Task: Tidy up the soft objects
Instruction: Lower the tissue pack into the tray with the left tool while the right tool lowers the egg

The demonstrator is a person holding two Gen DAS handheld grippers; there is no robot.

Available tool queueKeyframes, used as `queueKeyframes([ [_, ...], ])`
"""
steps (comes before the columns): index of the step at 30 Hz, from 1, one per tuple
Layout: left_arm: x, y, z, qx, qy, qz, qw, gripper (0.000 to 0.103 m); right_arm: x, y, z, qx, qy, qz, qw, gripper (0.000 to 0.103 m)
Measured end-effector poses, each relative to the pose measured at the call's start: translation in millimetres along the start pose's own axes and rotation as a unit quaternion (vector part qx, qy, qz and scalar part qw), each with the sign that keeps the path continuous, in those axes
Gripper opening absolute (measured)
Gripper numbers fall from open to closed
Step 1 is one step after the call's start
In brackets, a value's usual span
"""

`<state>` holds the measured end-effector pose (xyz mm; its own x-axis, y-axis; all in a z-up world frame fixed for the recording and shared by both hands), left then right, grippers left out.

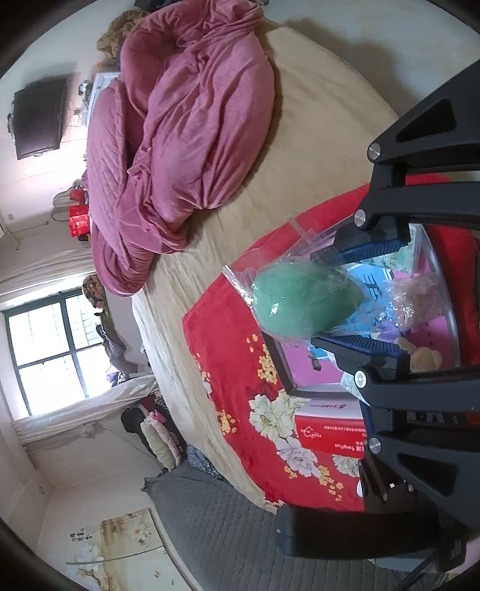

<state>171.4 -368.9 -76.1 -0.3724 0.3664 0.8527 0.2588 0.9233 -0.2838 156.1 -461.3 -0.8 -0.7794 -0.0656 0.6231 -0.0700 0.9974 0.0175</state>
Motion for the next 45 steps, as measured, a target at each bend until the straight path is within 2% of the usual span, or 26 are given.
queueKeyframes([
  [12,-33,9,9,-0.007,0.025,-0.013,0.9996,0.053,-50,-5,23,-0.016,0.051,-0.033,0.998,0.037],
  [23,-40,17,13,-0.009,0.029,-0.013,0.9995,0.053,-86,0,31,-0.014,0.082,-0.043,0.996,0.037],
  [33,-41,19,15,-0.013,0.029,-0.013,0.9994,0.053,-125,9,55,0.016,0.169,-0.047,0.984,0.038],
  [38,-42,19,15,-0.017,0.029,-0.015,0.9993,0.053,-130,9,62,0.014,0.186,-0.051,0.981,0.038],
  [42,-42,19,15,-0.017,0.03,-0.016,0.9993,0.053,-128,9,63,0.013,0.188,-0.049,0.981,0.041],
  [45,-43,19,16,-0.018,0.03,-0.017,0.9992,0.053,-122,6,61,0.007,0.179,-0.042,0.983,0.05],
])
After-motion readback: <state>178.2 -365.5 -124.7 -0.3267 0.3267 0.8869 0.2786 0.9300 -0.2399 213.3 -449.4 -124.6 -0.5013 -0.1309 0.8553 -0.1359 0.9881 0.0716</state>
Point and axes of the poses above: each gripper's, at about its wrist camera, not at the fingertips, and x roughly against the way its jaws point, y to its left, z to its underside, the point moved 9 cm from there along -x, roughly the way its jaws point, and after that the axes turned 14 degrees about x, right-handed, at the moved point
